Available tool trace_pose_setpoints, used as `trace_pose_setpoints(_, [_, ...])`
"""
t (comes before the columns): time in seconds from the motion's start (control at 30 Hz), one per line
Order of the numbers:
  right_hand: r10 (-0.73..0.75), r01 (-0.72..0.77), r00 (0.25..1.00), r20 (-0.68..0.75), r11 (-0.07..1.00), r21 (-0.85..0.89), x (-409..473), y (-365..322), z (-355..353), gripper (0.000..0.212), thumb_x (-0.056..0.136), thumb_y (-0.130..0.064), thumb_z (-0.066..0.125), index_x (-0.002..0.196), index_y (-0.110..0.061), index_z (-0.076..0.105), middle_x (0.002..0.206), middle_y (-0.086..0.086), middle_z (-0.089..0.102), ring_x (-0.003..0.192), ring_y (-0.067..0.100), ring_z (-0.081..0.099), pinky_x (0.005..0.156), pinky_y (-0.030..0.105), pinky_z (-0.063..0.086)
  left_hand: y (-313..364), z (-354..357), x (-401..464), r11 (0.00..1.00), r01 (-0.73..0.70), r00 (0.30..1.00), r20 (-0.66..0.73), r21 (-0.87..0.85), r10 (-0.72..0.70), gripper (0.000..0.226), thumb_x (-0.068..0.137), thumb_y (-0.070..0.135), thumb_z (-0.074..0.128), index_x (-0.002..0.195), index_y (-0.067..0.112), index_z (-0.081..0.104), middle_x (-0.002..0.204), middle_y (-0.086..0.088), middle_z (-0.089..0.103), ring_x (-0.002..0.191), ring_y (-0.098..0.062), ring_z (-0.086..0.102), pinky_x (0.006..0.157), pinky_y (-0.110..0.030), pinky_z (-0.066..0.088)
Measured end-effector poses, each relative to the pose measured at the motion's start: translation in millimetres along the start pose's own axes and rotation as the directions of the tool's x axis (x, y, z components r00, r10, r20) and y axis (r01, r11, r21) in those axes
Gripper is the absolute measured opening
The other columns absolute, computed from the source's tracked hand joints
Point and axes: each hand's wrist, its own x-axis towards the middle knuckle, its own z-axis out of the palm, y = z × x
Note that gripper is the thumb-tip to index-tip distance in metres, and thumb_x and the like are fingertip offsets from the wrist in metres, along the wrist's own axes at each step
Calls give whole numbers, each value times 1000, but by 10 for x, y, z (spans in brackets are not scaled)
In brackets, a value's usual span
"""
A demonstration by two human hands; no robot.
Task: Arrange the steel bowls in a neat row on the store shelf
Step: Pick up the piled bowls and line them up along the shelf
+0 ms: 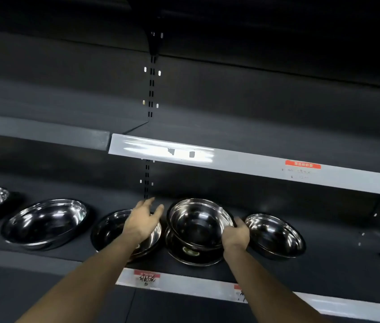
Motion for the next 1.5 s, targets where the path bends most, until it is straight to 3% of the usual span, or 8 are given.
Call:
trace_pose_setpoints(0.13, [7, -7, 1000, 26, 1000, 5, -33, 25, 117, 57, 87, 5, 43, 142, -11, 51, 133, 14, 60, 122, 33, 56, 88, 22, 38, -116, -142, -20, 993, -60, 998, -14, 105, 62, 55, 93, 52, 49, 141, 26, 49, 142, -2, 48, 130, -22, 47, 108, -37, 39])
trace_pose_setpoints(0.37, [20, -20, 999, 32, 1000, 5, -58, 40, 204, 56, 88, 5, 43, 141, -11, 51, 133, 15, 60, 121, 34, 56, 92, 27, 42, -136, -355, 13, 963, -97, 995, 23, 252, 94, 57, 92, 57, 46, 145, 35, 42, 157, 1, 32, 146, -20, 23, 118, -35, 24])
trace_pose_setpoints(0.53, [30, -30, 999, 24, 1000, 2, -58, 68, 189, 57, 88, 5, 42, 141, -11, 51, 135, 14, 59, 124, 34, 55, 98, 31, 44, -91, -438, 53, 956, -108, 994, 21, 274, 106, 58, 92, 59, 45, 145, 37, 40, 158, 2, 30, 147, -19, 20, 117, -35, 21])
trace_pose_setpoints(0.77, [29, -28, 999, 16, 1000, -7, -14, 53, 144, 57, 88, 4, 43, 142, -12, 51, 135, 15, 59, 123, 35, 55, 89, 25, 40, -101, -368, 48, 950, -115, 993, 51, 291, 104, 62, 91, 63, 43, 147, 36, 38, 159, 0, 29, 148, -22, 19, 120, -39, 21])
trace_pose_setpoints(1.33, [0, 1, 1000, 13, 997, -82, 15, 249, 129, 54, 89, 2, 44, 142, -12, 50, 130, 16, 61, 120, 37, 56, 96, 33, 45, -99, -409, -62, 948, -89, 995, 71, 306, 70, 63, 92, 61, 42, 149, 35, 34, 159, -1, 27, 148, -21, 18, 119, -39, 22])
trace_pose_setpoints(1.5, [-15, 15, 1000, 0, 995, -94, 37, 287, 87, 49, 95, -5, 43, 143, -7, 47, 140, 16, 55, 129, 36, 50, 106, 36, 40, -107, -385, -57, 947, -92, 994, 80, 307, 71, 64, 92, 61, 43, 149, 34, 34, 159, -2, 27, 148, -21, 17, 120, -38, 20])
